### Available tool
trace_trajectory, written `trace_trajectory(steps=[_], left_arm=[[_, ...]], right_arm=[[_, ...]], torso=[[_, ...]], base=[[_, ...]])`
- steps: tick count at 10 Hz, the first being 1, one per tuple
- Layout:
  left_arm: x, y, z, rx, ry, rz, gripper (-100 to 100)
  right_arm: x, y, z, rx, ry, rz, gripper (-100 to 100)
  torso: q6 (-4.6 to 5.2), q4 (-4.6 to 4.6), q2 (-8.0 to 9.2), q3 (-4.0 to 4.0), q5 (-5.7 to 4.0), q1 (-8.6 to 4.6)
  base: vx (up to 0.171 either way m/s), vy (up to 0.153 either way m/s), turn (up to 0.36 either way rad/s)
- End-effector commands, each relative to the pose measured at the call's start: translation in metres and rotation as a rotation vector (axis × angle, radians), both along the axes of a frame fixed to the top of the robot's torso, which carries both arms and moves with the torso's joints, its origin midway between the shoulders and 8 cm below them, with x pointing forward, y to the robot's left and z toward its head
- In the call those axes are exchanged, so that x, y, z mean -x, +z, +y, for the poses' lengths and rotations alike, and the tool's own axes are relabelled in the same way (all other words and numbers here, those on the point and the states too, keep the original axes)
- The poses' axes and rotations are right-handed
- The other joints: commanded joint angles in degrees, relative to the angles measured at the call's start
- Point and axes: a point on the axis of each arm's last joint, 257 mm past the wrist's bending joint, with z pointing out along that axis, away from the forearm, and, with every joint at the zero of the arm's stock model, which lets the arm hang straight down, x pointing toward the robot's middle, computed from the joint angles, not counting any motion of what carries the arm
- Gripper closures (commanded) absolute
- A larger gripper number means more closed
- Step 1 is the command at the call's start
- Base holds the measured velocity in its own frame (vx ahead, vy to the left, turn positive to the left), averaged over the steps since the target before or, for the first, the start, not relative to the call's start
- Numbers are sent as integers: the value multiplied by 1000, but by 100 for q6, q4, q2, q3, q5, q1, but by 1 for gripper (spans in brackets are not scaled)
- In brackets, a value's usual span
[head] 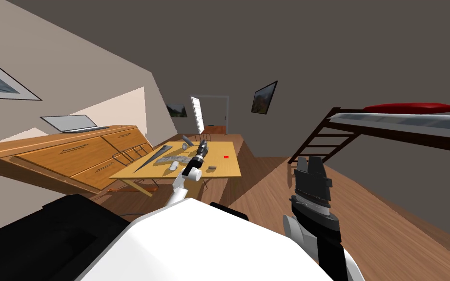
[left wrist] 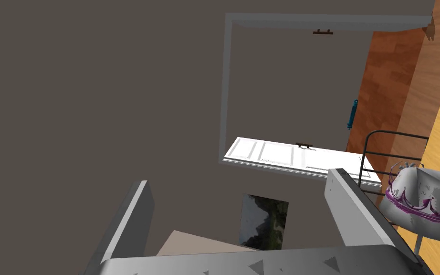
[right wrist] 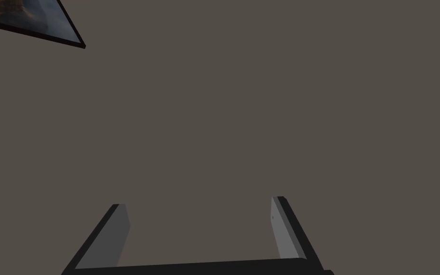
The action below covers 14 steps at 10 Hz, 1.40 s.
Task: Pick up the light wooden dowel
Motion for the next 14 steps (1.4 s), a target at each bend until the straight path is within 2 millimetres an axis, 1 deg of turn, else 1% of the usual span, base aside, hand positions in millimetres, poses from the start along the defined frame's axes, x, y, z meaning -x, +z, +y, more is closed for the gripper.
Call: trace_trajectory(steps=[1, 2, 3, 4, 5, 6, 7, 8, 9, 10, 11, 12, 13, 14], left_arm=[[-14, -21, 1, 24, -6, 66, -100], [-16, -35, 3, 27, -3, 104, -100], [-26, -52, 3, 42, -5, 153, -100], [-26, -57, 3, 43, -5, 171, -100], [-34, -76, 4, 56, -7, 224, -100], [-35, -80, 4, 57, -7, 239, -100], [-42, -97, 4, 68, -9, 291, -100], [-42, -103, 5, 70, -8, 307, -100], [-47, -120, 4, 79, -11, 363, -100], [-47, -126, 5, 81, -9, 376, -100], [-51, -144, 4, 88, -11, 431, -100], [-50, -149, 5, 90, -10, 445, -100], [-53, -170, 5, 97, -9, 503, -100], [-52, -173, 5, 98, -9, 514, -100]], right_arm=[[0, 0, 0, 0, 0, 0, 0], [0, 0, 0, 0, 0, 0, 0], [0, 0, 0, 0, 0, 0, 0], [0, 0, 0, 0, 0, 0, 0], [0, 0, 0, 0, 0, 0, 0], [0, 0, 0, 0, 0, 0, 0], [0, 0, 0, 0, 0, 0, 0], [0, 0, 0, 0, 0, 0, 0], [0, 0, 0, 0, 0, 0, 0], [0, 0, 0, 0, 0, 0, 0], [0, 0, 0, 0, 0, 0, 0], [0, 0, 0, 0, 0, 0, 0], [0, 0, 0, 0, 0, 0, 0], [0, 0, 0, 0, 0, 0, 0]], torso=[[0, 0, 0, 0, 0, 0], [-1, 0, 1, 0, 1, 4], [0, 0, -2, -1, 1, 1], [0, -1, -3, -2, 0, 0], [-1, 0, -3, -1, -1, -3], [-1, -1, -3, -1, -1, -2], [0, -1, -3, -2, -1, -4], [0, -1, -5, -3, -1, -4], [0, -1, -5, -3, -1, -5], [0, -1, -6, -3, -1, -3], [-1, -1, -6, -3, -1, -4], [0, -2, -8, -4, -1, -4], [-1, -2, -8, -4, -1, -5], [0, -2, -9, -5, -1, -6]], base=[[-21, 28, 12], [-14, 22, 4], [-13, 21, 7], [-8, 13, -2], [-9, 13, 10], [-7, 10, 3], [-4, 10, 5], [-3, 10, 1], [-3, 12, 4], [-1, 10, 1], [3, 12, 6], [4, 7, -3], [6, 6, 4], [7, 5, -1]])
